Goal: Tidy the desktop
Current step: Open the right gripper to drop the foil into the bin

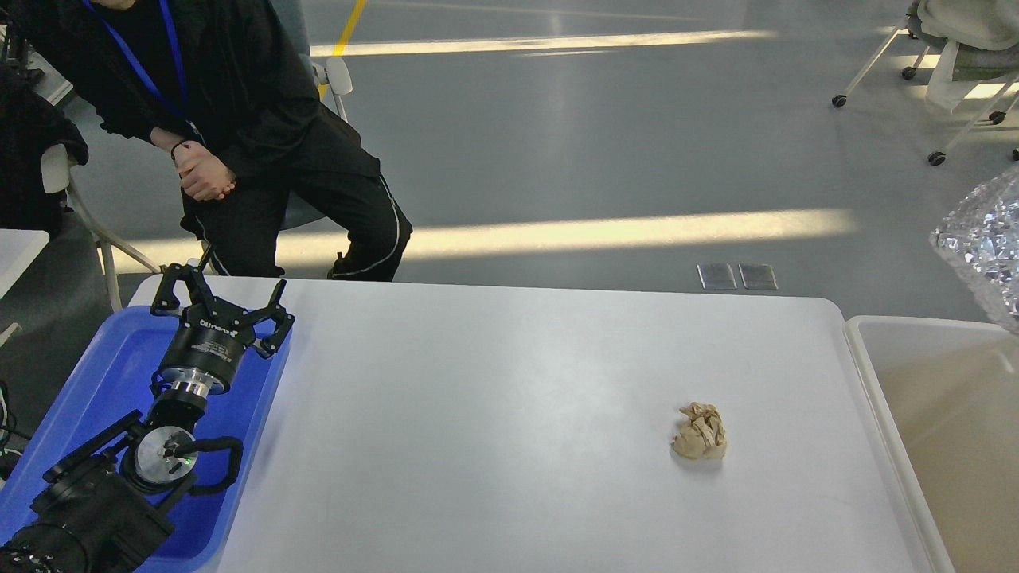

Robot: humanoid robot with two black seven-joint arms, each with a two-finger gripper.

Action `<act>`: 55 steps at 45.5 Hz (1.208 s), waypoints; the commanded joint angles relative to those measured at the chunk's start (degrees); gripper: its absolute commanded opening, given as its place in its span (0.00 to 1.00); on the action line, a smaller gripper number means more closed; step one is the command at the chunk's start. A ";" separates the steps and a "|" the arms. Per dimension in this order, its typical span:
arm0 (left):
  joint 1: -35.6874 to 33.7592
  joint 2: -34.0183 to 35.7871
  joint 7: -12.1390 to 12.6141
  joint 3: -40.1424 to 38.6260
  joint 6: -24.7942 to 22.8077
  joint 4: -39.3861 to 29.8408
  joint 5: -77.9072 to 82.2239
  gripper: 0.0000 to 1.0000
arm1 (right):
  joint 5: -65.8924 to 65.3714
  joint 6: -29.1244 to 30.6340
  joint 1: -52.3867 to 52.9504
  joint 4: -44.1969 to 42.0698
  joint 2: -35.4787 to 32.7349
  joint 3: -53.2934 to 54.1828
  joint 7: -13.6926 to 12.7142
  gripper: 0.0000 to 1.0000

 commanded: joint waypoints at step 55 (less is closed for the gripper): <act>0.00 0.00 0.00 0.00 -0.01 0.00 -0.01 1.00 | 27.36 0.25 -19.27 -54.85 44.59 2.08 -2.68 0.00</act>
